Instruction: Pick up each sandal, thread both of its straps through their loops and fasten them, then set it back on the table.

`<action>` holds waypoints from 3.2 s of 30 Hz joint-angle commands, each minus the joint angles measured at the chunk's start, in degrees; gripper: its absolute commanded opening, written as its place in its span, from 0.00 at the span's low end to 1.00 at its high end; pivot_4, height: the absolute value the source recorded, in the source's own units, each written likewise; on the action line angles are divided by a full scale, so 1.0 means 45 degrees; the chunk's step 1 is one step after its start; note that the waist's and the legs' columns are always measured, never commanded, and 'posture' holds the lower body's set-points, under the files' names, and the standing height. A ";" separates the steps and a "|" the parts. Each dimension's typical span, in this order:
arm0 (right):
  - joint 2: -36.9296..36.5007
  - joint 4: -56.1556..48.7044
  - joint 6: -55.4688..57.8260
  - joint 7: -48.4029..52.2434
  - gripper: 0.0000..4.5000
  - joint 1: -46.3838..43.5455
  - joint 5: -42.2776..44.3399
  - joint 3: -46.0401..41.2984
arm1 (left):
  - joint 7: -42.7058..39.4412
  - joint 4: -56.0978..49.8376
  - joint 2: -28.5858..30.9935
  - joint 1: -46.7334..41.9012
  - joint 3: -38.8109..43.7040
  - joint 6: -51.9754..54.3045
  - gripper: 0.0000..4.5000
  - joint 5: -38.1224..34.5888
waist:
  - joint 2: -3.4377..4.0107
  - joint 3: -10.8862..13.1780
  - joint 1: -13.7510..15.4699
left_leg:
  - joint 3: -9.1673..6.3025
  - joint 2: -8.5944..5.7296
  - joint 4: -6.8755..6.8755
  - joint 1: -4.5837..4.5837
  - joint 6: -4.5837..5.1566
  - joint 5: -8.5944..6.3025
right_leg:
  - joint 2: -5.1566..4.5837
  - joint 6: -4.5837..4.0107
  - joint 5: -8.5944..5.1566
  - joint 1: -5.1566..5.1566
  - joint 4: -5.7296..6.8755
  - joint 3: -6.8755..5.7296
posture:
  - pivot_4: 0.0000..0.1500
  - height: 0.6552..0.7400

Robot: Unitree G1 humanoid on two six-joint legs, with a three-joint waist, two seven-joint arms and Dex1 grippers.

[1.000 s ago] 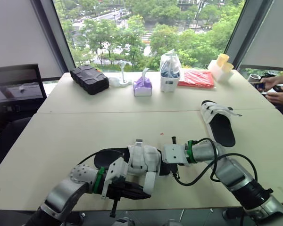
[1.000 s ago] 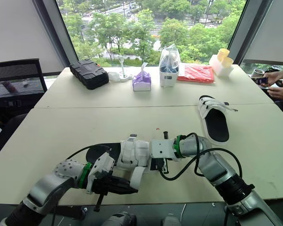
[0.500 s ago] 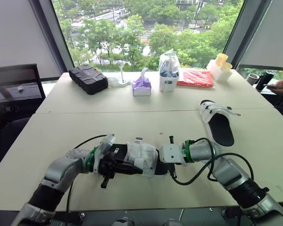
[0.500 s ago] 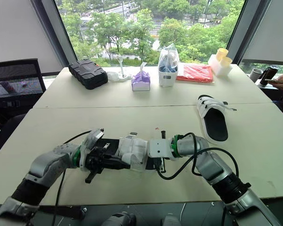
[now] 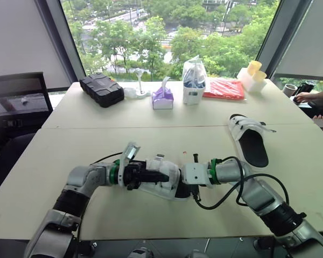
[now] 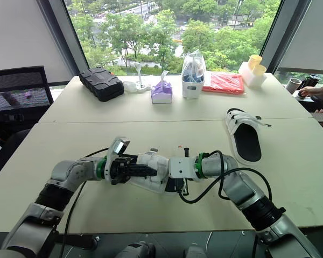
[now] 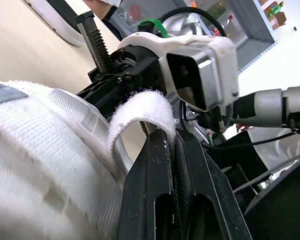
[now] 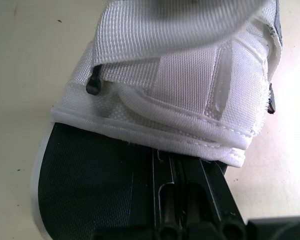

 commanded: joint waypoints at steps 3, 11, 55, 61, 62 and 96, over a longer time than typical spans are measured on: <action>0.0007 0.0467 0.0320 -0.0087 0.00 0.0110 -0.0444 0.0168 | 0.0651 0.0618 -0.0584 -0.1090 0.0509 0.0698 0.01 0.0047 | -0.0001 0.0000 0.0006 | 0.0000 0.0000 0.0000 0.0001 0.0000 0.0001 | 0.0001 0.0001 0.0001 -0.0001 0.0001 -0.0001 | 1.00 1.00; 0.0167 0.0555 0.0319 -0.0241 0.00 0.0073 -0.0517 0.0166 | 0.1745 0.1772 -0.1327 -0.1848 0.0781 0.0822 0.01 0.0656 | -0.0003 -0.0001 0.0012 | -0.0001 -0.0001 0.0016 0.0002 -0.0007 0.0007 | 0.0005 0.0025 0.0021 0.0009 0.0001 -0.0002 | 1.00 1.00; 0.0304 0.0487 0.0283 -0.0373 0.00 0.0242 -0.0596 0.0054 | 0.1899 0.4234 0.1424 -0.2797 0.1340 -0.7689 0.99 0.5323 | -0.0018 -0.0010 0.0078 | -0.0001 -0.0045 -0.0022 0.0058 -0.0101 0.0053 | -0.0002 0.0055 0.0046 0.0055 -0.0010 -0.0010 | 1.00 1.00; 0.0273 0.0218 0.0384 -0.0362 0.00 0.0344 -0.0572 -0.0009 | 0.0856 0.7088 0.1521 -0.3035 0.0678 -1.2350 0.99 0.7100 | -0.0024 -0.0008 0.0136 | -0.0011 -0.0064 0.0007 0.0000 -0.0034 -0.0017 | -0.0023 0.0053 0.0047 0.0017 -0.0017 -0.0011 | 1.00 1.00; 0.0260 0.0144 0.0409 -0.0363 0.00 0.0390 -0.0569 -0.0029 | 0.0579 0.7386 0.1420 -0.3071 0.0711 -1.2840 0.99 0.7119 | -0.0024 -0.0008 0.0132 | -0.0011 -0.0064 0.0012 -0.0021 -0.0031 -0.0014 | -0.0023 0.0053 0.0048 -0.0006 -0.0008 -0.0011 | 1.00 1.00; 0.1498 0.0661 0.1694 -0.1453 0.00 -0.1084 0.0461 -0.1278 | -0.2320 -0.0682 0.1254 0.0192 0.0748 -0.6717 0.01 0.4068 | -0.0018 -0.0002 -0.0280 | 0.0002 -0.0053 0.0019 -0.0080 -0.0033 0.0033 | -0.0014 0.0056 0.0046 -0.0085 0.0093 0.0013 | 1.00 1.00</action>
